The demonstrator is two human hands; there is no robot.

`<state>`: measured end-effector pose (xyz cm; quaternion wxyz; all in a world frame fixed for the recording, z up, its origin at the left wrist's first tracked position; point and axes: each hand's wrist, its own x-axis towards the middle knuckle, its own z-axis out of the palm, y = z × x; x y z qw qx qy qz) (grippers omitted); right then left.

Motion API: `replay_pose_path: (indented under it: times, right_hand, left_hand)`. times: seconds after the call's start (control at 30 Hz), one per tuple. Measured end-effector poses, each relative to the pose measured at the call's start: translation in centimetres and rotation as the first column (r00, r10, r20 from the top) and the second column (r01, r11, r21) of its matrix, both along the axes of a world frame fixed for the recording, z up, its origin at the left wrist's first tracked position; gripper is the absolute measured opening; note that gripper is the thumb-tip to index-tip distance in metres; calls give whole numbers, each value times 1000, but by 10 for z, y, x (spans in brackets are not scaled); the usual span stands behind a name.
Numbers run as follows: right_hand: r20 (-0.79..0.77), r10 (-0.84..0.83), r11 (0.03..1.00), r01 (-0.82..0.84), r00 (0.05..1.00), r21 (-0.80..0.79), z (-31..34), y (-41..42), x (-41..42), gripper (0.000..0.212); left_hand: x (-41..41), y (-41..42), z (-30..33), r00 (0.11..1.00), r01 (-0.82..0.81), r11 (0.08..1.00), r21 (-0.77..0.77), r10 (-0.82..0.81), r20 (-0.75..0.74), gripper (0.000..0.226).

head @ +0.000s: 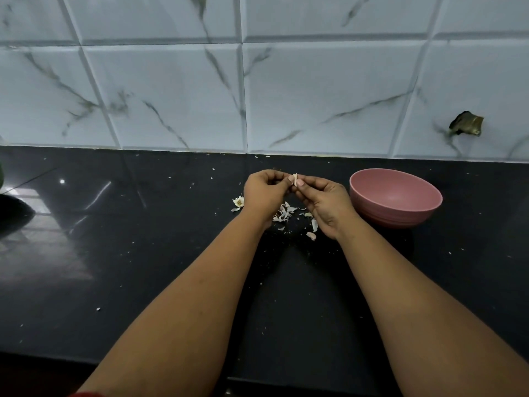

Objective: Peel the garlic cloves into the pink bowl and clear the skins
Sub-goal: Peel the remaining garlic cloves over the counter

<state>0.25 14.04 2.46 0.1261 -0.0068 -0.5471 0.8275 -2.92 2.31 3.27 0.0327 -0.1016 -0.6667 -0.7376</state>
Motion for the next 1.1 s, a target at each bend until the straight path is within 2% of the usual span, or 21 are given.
replay_pose_path:
  times: [0.13,0.4,0.57,0.63,0.77,0.9,1.0,1.1]
  right_hand:
    - [3,-1,1000,1,1000,4,0,1,1,14]
    - [-16,-9,1000,10,1000,12,2,-1,0,13]
    - [-8,-3,998,3,1000,62,-2,0,-1,14]
    - [-7,-3,998,4,1000,62,-2,0,-2,16]
    - [-10,-37,997,37,999,70,0,-2,-3,18]
    - [-7,-83,994,84,996,65,0,-3,-5,17]
    - [-14,-91,993,92,996,77,-2,-2,-6,19]
    - [-43,-100,979,106,994,175,-4,-1,-7,18]
  left_hand:
    - [0,3,-3,999,-41,997,-64,38,-38,18]
    - [-2,7,-6,998,-68,997,-24,67,-16,17]
    - [0,9,-6,979,-180,937,-298,142,-146,12]
    - [1,10,-5,976,-189,923,-336,138,-171,8]
    - [0,10,-5,979,-181,929,-324,140,-147,10]
    - [-1,10,-3,990,-135,969,-208,123,-69,21]
    - [1,8,-2,983,-154,959,-237,125,-134,12]
    - [0,6,-3,971,-180,952,-248,131,-202,6]
